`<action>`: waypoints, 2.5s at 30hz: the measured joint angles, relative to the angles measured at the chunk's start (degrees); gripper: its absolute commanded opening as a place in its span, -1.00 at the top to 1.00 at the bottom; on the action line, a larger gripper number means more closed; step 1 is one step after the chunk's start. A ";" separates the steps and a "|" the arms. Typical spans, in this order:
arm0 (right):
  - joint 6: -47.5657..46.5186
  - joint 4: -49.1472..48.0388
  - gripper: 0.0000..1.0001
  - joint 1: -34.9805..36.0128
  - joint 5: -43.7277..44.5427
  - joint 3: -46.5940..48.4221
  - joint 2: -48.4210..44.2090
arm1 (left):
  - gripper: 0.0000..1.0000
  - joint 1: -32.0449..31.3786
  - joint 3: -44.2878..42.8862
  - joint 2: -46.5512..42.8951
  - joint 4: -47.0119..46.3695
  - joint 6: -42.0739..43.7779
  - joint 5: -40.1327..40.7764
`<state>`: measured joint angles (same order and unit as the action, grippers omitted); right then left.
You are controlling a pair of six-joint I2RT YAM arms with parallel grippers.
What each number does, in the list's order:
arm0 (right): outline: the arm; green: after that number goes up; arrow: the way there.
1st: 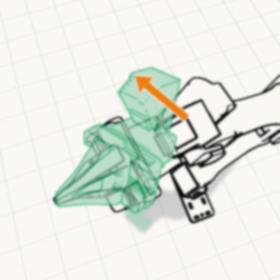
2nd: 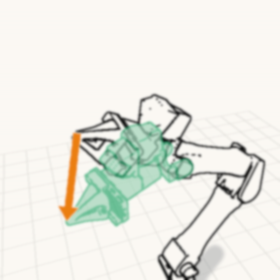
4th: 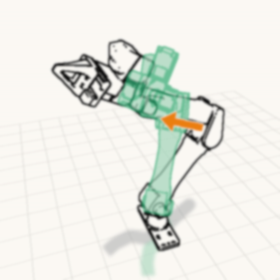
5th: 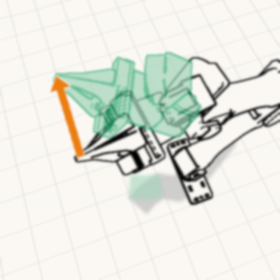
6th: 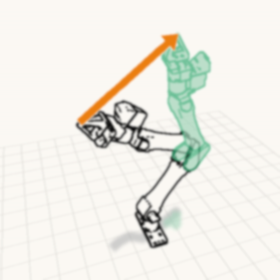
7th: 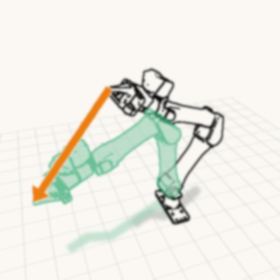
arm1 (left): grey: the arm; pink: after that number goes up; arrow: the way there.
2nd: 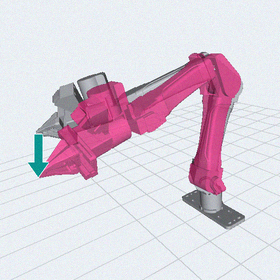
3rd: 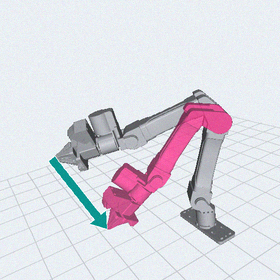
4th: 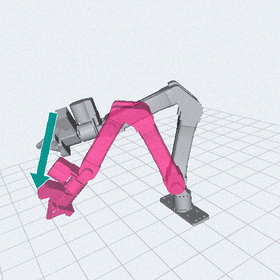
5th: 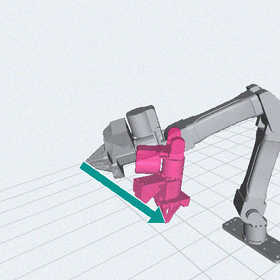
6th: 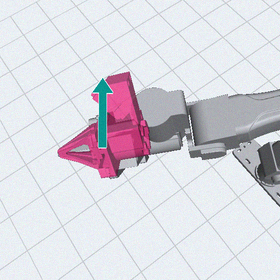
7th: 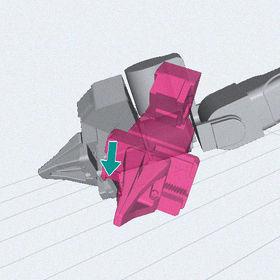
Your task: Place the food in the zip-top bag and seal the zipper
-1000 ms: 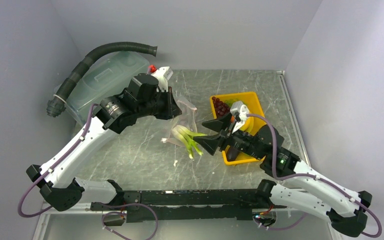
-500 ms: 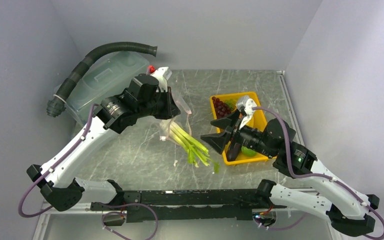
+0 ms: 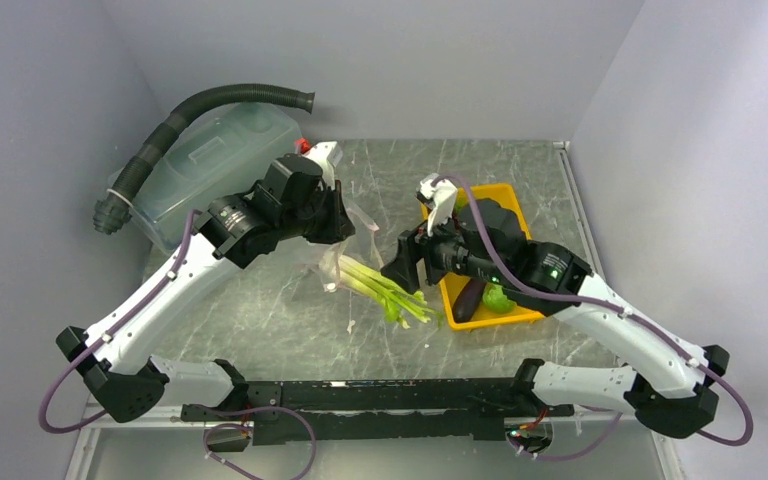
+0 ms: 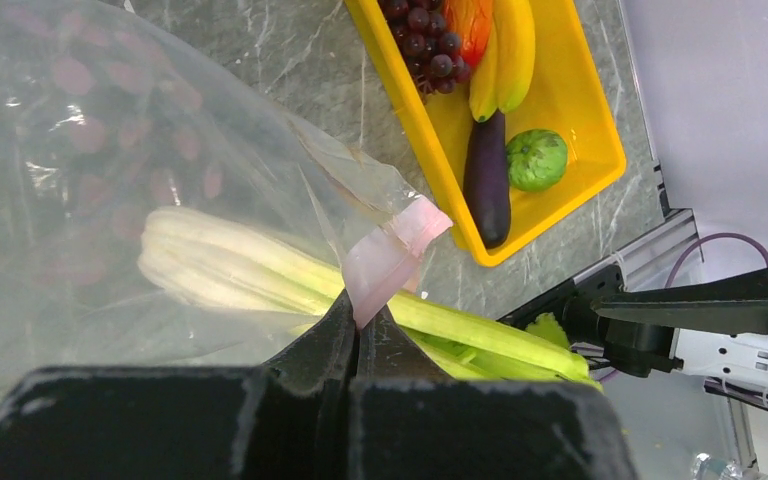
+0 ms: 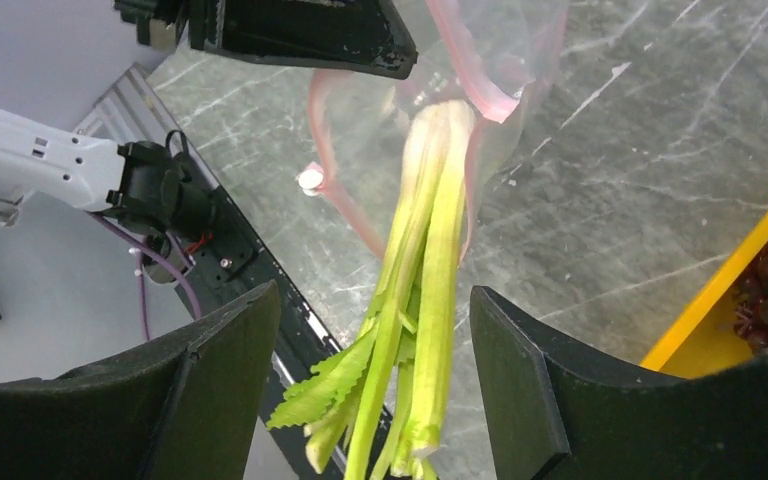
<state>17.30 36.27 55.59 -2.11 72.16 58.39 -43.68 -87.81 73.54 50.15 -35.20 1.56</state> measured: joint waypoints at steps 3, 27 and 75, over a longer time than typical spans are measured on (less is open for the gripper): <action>1.18 3.87 -0.45 0.00 0.57 3.89 3.67 | 1.00 0.00 0.17 0.00 0.09 0.00 0.28; 4.70 10.75 -0.37 0.00 -5.51 1.07 13.84 | 1.00 0.00 0.44 -0.07 0.24 -0.02 1.33; 7.82 13.88 1.00 3.76 0.28 7.76 16.46 | 1.00 0.00 5.18 -1.53 -0.22 0.04 -0.31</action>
<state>25.12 50.15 59.35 -1.83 79.92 74.85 -43.68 -82.63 72.01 49.93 -35.16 1.26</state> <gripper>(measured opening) 0.162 0.013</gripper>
